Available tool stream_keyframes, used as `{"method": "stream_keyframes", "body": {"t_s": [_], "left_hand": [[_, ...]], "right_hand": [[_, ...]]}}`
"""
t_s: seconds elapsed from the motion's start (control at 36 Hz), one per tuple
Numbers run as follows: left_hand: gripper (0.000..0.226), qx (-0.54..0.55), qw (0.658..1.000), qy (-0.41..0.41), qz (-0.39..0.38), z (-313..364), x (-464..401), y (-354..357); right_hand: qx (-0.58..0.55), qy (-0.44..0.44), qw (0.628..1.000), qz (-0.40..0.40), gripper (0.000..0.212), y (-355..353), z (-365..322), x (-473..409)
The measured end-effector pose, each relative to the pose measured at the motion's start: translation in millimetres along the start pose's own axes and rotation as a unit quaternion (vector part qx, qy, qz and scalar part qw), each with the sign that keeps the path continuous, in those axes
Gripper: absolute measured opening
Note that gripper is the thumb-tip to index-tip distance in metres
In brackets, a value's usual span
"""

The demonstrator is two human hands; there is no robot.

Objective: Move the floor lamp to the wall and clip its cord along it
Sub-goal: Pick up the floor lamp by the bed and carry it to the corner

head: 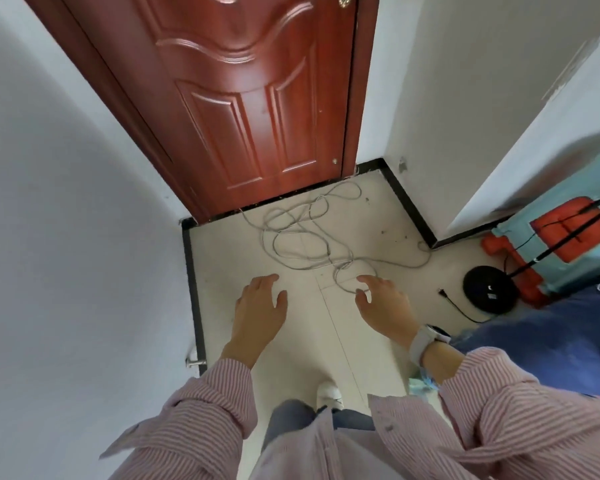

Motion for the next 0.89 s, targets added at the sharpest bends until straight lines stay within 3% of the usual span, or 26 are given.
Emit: {"method": "stream_keyframes", "body": {"t_s": [0.17,0.36,0.56,0.78,0.89], "left_hand": [[0.040,-0.003,0.995,0.061,-0.080,28.3,-112.1,17.1],[0.040,-0.038,0.960,0.213,-0.180,98.3,-266.4,56.3],[0.041,-0.062,0.888,0.373,-0.261,180.0,-369.9,91.7],[0.042,-0.063,0.807,0.459,-0.367,266.6,-397.9,161.0],[0.040,-0.058,0.771,0.478,-0.416,315.1,-383.5,204.5]], "right_hand": [[-0.020,0.073,0.997,0.019,0.040,-37.4,4.5,-70.3],[-0.100,0.222,0.967,0.077,0.040,-72.1,44.1,-140.5],[-0.196,0.369,0.896,0.148,0.039,-98.8,69.0,-178.7],[-0.265,0.472,0.813,0.214,0.041,-130.1,105.8,-167.7],[-0.293,0.519,0.763,0.251,0.017,-135.4,134.2,-145.1]]}}
Point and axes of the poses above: each hand's wrist, its own x-axis away from the middle knuckle, its own y-axis out of the palm, z = x × y, the point moved 8 cm from there along -x, towards the middle knuckle, and after that the axes turned 10 degrees about y, right-handed, at the moved point
